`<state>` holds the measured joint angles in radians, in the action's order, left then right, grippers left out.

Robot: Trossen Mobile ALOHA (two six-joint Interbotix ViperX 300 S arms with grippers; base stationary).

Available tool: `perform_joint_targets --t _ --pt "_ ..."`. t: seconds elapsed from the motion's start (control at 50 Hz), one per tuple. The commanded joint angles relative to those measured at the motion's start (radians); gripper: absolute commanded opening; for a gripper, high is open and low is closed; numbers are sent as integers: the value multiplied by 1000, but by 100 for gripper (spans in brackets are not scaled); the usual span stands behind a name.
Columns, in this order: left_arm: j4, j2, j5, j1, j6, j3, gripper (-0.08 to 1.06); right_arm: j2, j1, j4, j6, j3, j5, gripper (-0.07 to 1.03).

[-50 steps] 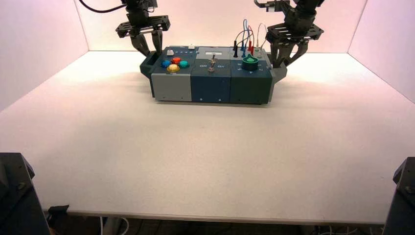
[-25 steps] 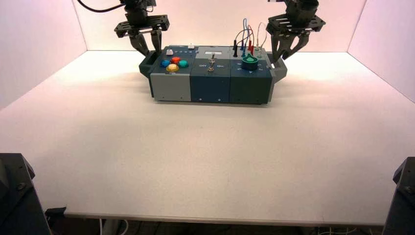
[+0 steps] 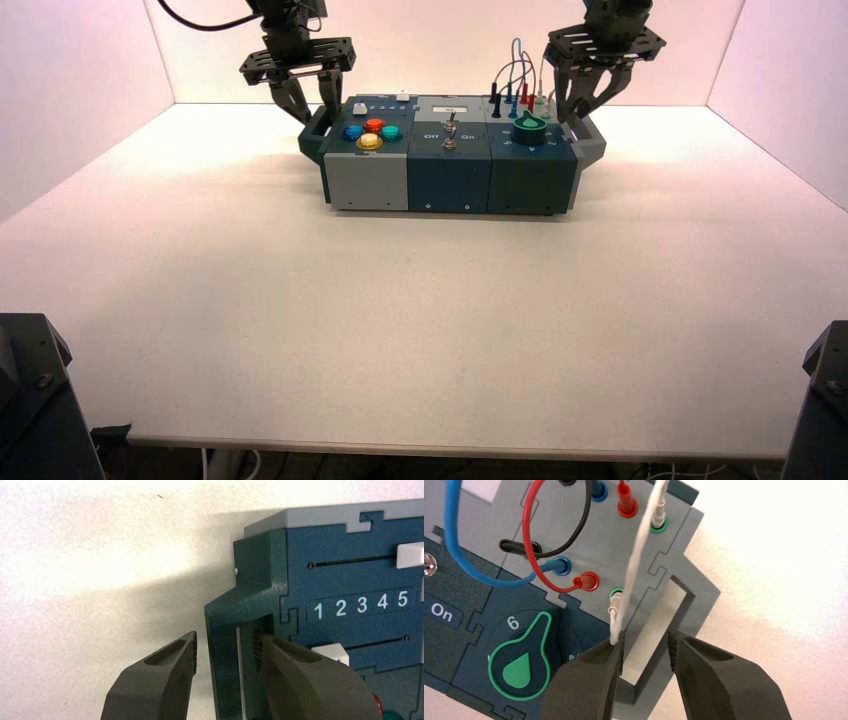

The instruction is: Move the box away.

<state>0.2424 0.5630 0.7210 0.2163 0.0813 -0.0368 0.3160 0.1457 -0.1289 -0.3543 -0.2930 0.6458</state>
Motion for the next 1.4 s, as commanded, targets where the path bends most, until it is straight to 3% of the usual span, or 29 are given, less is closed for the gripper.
perform_joint_targets --t 0.02,0.36,0.56,0.96,1.18,1.26,1.36,1.4 --pt "12 -69 -8 51 3 2 62 -60 3 -2 3 17 -3 47" --pt "11 -91 -12 5 14 -55 62 -84 3 5 3 11 0 47" --pt "11 -144 -67 -18 17 -117 62 -89 3 6 3 14 0 47" --pt "11 -267 -77 -21 14 -204 60 -147 3 2 9 -32 2 44" --pt "14 -353 -91 -20 15 -316 37 -219 5 -3 40 -117 2 37" --pt "15 -385 -94 -20 15 -359 25 -249 5 -3 52 -152 2 26" --pt "18 -431 -94 -20 17 -422 -2 -290 9 -3 54 -202 3 6" --pt "18 -449 -94 -17 17 -446 -3 -307 9 -5 57 -222 6 0"
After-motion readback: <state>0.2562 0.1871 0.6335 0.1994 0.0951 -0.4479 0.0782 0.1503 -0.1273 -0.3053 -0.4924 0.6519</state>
